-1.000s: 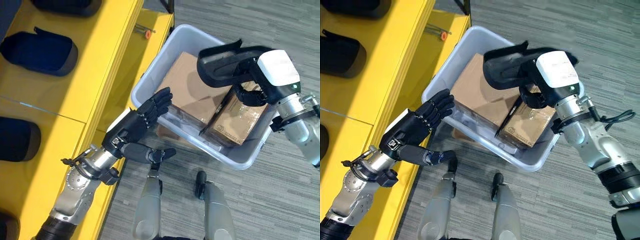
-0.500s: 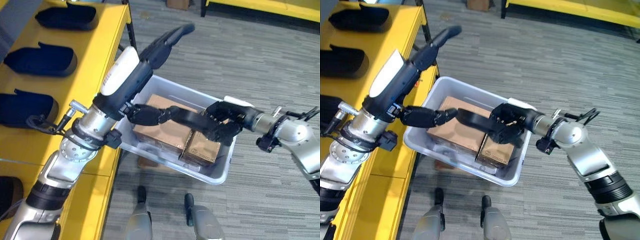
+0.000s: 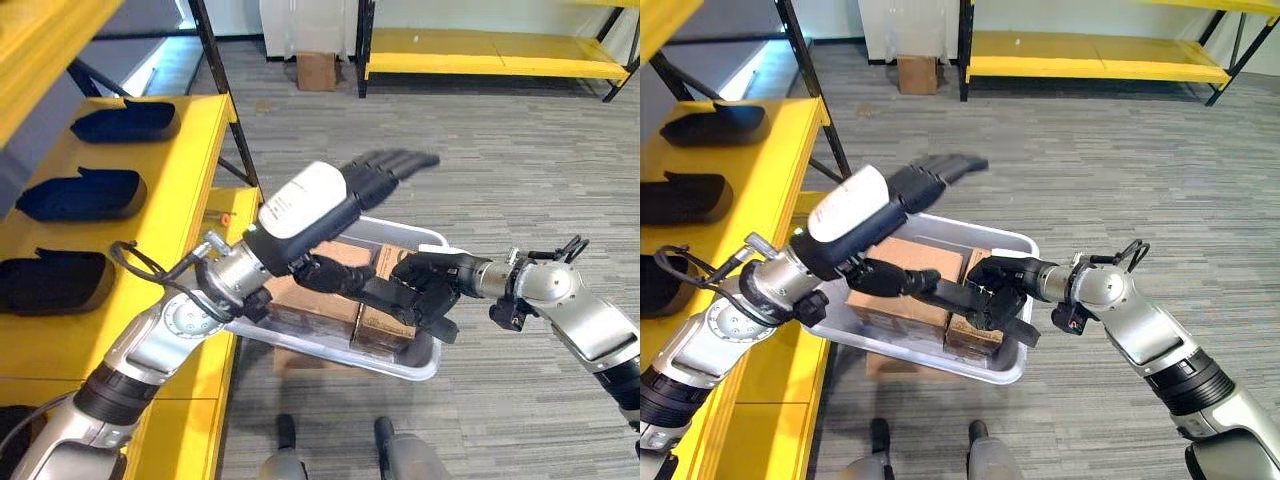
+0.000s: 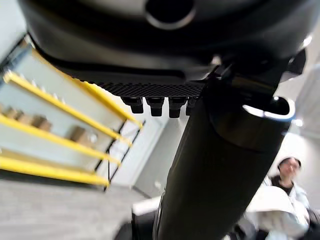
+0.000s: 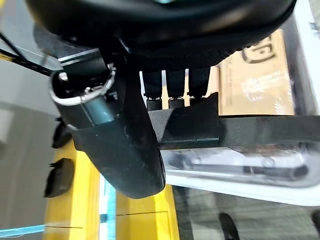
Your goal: Move parts from the plastic box to the shelf.
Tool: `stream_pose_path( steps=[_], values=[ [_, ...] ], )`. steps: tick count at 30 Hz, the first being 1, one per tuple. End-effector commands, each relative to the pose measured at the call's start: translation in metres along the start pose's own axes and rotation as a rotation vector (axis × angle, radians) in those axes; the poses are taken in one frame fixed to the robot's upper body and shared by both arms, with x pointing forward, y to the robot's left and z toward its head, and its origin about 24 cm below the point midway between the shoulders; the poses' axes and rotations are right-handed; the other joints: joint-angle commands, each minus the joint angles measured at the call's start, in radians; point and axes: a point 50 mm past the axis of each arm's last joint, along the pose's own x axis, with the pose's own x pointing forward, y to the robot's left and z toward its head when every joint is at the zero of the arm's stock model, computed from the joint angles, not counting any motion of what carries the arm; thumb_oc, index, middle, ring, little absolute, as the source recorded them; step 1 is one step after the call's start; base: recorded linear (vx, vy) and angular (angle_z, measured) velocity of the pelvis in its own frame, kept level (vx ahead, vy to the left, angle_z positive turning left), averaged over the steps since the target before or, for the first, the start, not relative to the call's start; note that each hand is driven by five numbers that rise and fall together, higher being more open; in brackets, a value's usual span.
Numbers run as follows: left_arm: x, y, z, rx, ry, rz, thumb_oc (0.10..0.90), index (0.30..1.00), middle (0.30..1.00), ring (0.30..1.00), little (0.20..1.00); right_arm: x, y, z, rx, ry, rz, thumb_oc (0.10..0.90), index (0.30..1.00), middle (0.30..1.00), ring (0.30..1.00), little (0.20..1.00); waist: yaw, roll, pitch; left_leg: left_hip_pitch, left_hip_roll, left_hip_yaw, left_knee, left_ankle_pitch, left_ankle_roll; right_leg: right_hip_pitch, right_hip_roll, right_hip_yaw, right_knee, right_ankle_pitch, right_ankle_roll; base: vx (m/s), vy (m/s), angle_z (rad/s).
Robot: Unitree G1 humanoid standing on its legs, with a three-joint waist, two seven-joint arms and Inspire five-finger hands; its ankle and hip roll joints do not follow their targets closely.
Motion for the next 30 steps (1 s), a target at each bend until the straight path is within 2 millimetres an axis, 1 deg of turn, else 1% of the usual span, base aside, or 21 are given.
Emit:
stream_pose_path(
  steps=[1,2,3,4,6,9,10,11,12,13,14,15,16,17,18,19,21,22,25,30],
  values=[
    [-0.007,0.001,-0.009,-0.092,0.052,0.146,0.900,1.000,1.000,1.000,1.000,-0.007,-0.022,0.050,-0.206,-0.149,-0.109,0.400,0.300,0.300,0.300,0.300,0.001,-0.056,-0.139,0.040,0.066,0.040,-0.042,-0.049,-0.043,0.094,0.003,-0.071,-0.193,0.039,-0.032,-0.08,0.031,-0.03],
    [-0.009,0.001,-0.012,-0.087,0.067,0.152,0.900,1.000,1.000,1.000,1.000,-0.008,-0.024,0.050,-0.210,-0.146,-0.115,0.400,0.300,0.300,0.300,0.300,0.002,-0.056,-0.142,0.040,0.065,0.041,-0.042,-0.051,-0.043,0.096,0.001,-0.073,-0.202,0.044,-0.030,-0.09,-0.003,-0.02],
    [-0.015,0.003,-0.015,-0.078,0.090,0.157,0.900,1.000,1.000,1.000,1.000,-0.012,-0.030,0.050,-0.218,-0.137,-0.126,0.400,0.300,0.300,0.300,0.300,0.006,-0.056,-0.149,0.040,0.062,0.041,-0.042,-0.051,-0.044,0.104,0.001,-0.075,-0.223,0.056,-0.028,-0.07,-0.042,0.00],
    [-0.026,0.006,-0.022,-0.041,0.155,0.178,0.900,1.000,1.000,1.000,1.000,-0.015,-0.036,0.049,-0.205,-0.121,-0.130,0.400,0.300,0.300,0.300,0.300,0.018,-0.058,-0.157,0.034,0.061,0.039,-0.042,-0.044,-0.050,0.112,0.004,-0.080,-0.241,0.063,-0.031,-0.06,-0.049,-0.01],
    [-0.038,0.009,-0.028,-0.051,0.207,0.196,0.900,1.000,1.000,1.000,1.000,-0.019,-0.039,0.047,-0.219,-0.098,-0.126,0.400,0.300,0.300,0.300,0.300,0.030,-0.062,-0.161,0.026,0.063,0.036,-0.042,-0.029,-0.057,0.126,0.008,-0.090,-0.265,0.073,-0.036,-0.03,-0.023,-0.01],
    [-0.047,0.013,-0.034,-0.058,0.245,0.200,0.900,1.000,1.000,1.000,1.000,-0.021,-0.042,0.045,-0.245,-0.075,-0.138,0.400,0.300,0.300,0.300,0.300,0.041,-0.064,-0.160,0.016,0.057,0.018,-0.034,-0.019,-0.057,0.129,0.011,-0.088,-0.268,0.074,-0.040,-0.05,-0.015,0.02],
    [-0.054,0.016,-0.037,-0.033,0.278,0.215,0.900,1.000,1.000,1.000,1.000,-0.022,-0.046,0.043,-0.244,-0.057,-0.135,0.400,0.300,0.300,0.300,0.300,0.050,-0.067,-0.155,0.015,0.036,0.011,-0.007,-0.037,-0.047,0.129,0.009,-0.086,-0.263,0.072,-0.045,-0.08,0.001,-0.06],
    [-0.059,0.018,-0.040,-0.042,0.297,0.221,0.900,1.000,1.000,1.000,1.000,-0.023,-0.048,0.042,-0.246,-0.053,-0.143,0.400,0.300,0.300,0.300,0.300,0.050,-0.069,-0.153,0.016,0.017,0.016,0.019,-0.065,-0.037,0.126,0.007,-0.085,-0.259,0.072,-0.045,-0.10,0.011,-0.07],
    [-0.062,0.021,-0.041,-0.060,0.313,0.230,0.900,1.000,1.000,1.000,1.000,-0.024,-0.050,0.039,-0.238,-0.052,-0.149,0.400,0.300,0.300,0.300,0.300,0.049,-0.072,-0.153,0.018,-0.020,0.030,0.059,-0.106,-0.019,0.120,0.005,-0.085,-0.255,0.076,-0.046,-0.07,0.016,-0.06],
    [-0.063,0.021,-0.041,-0.055,0.316,0.230,0.900,1.000,1.000,1.000,1.000,-0.025,-0.051,0.038,-0.236,-0.053,-0.150,0.400,0.300,0.300,0.300,0.300,0.049,-0.073,-0.153,0.017,-0.029,0.033,0.072,-0.118,-0.014,0.119,0.004,-0.084,-0.254,0.076,-0.045,-0.06,0.007,0.06],
    [-0.063,0.020,-0.041,-0.040,0.317,0.222,0.900,1.000,1.000,1.000,1.000,-0.025,-0.051,0.037,-0.237,-0.057,-0.153,0.400,0.300,0.300,0.300,0.300,0.046,-0.076,-0.154,0.020,-0.052,0.038,0.096,-0.144,-0.001,0.116,0.004,-0.081,-0.252,0.081,-0.046,-0.04,0.009,0.11],
    [-0.064,0.020,-0.041,-0.030,0.313,0.206,0.900,1.000,1.000,1.000,1.000,-0.026,-0.050,0.036,-0.244,-0.061,-0.156,0.400,0.300,0.300,0.300,0.300,0.045,-0.079,-0.155,0.023,-0.077,0.040,0.123,-0.174,0.014,0.113,0.004,-0.078,-0.250,0.085,-0.044,-0.06,0.021,0.13],
    [-0.063,0.019,-0.039,-0.023,0.304,0.182,0.900,1.000,1.000,1.000,1.000,-0.028,-0.048,0.035,-0.252,-0.072,-0.152,0.400,0.300,0.300,0.300,0.300,0.042,-0.082,-0.157,0.031,-0.115,0.047,0.154,-0.221,0.041,0.110,0.007,-0.074,-0.248,0.093,-0.039,-0.05,0.029,0.09],
    [-0.063,0.019,-0.038,-0.019,0.299,0.176,0.900,1.000,1.000,1.000,1.000,-0.029,-0.047,0.034,-0.252,-0.080,-0.153,0.400,0.300,0.300,0.300,0.300,0.040,-0.081,-0.159,0.036,-0.124,0.048,0.154,-0.229,0.048,0.110,0.010,-0.074,-0.248,0.095,-0.037,-0.03,0.057,0.07],
    [-0.060,0.018,-0.038,-0.036,0.285,0.156,0.900,1.000,1.000,1.000,1.000,-0.030,-0.043,0.033,-0.250,-0.086,-0.155,0.400,0.300,0.300,0.300,0.300,0.027,-0.072,-0.168,0.057,-0.106,0.075,0.105,-0.204,0.040,0.110,0.017,-0.087,-0.253,0.097,-0.031,0.01,0.070,0.11],
    [-0.057,0.017,-0.037,-0.042,0.270,0.148,0.900,1.000,1.000,1.000,1.000,-0.031,-0.041,0.034,-0.256,-0.099,-0.156,0.400,0.300,0.300,0.300,0.300,0.018,-0.068,-0.176,0.082,-0.097,0.093,0.053,-0.186,0.040,0.112,0.021,-0.092,-0.261,0.100,-0.027,0.03,0.090,0.13],
    [-0.051,0.011,-0.036,-0.009,0.240,0.119,0.900,1.000,1.000,1.000,1.000,-0.028,-0.037,0.040,-0.256,-0.126,-0.134,0.400,0.300,0.300,0.300,0.300,0.016,-0.066,-0.189,0.098,-0.086,0.086,0.004,-0.165,0.035,0.116,0.022,-0.089,-0.271,0.106,-0.020,0.03,0.051,0.12],
    [-0.045,0.010,-0.036,-0.051,0.225,0.111,0.900,1.000,1.000,1.000,1.000,-0.027,-0.035,0.047,-0.265,-0.147,-0.116,0.400,0.300,0.300,0.300,0.300,0.015,-0.065,-0.198,0.111,-0.078,0.084,-0.032,-0.151,0.031,0.122,0.023,-0.090,-0.283,0.110,-0.016,0.02,0.031,0.11],
    [-0.035,0.001,-0.035,-0.085,0.181,0.063,0.900,1.000,1.000,1.000,1.000,-0.023,-0.028,0.060,-0.293,-0.178,-0.078,0.400,0.300,0.300,0.300,0.300,0.010,-0.060,-0.210,0.120,-0.078,0.090,-0.042,-0.155,0.028,0.122,0.021,-0.088,-0.288,0.112,-0.006,0.02,0.063,0.22],
    [-0.024,-0.015,-0.029,-0.129,0.139,0.018,0.900,1.000,1.000,1.000,1.000,-0.015,-0.020,0.078,-0.325,-0.226,-0.051,0.400,0.300,0.300,0.300,0.300,0.009,-0.056,-0.213,0.124,-0.083,0.100,-0.042,-0.163,0.034,0.121,0.020,-0.084,-0.290,0.115,-0.002,0.00,0.049,0.03]
  ],
)
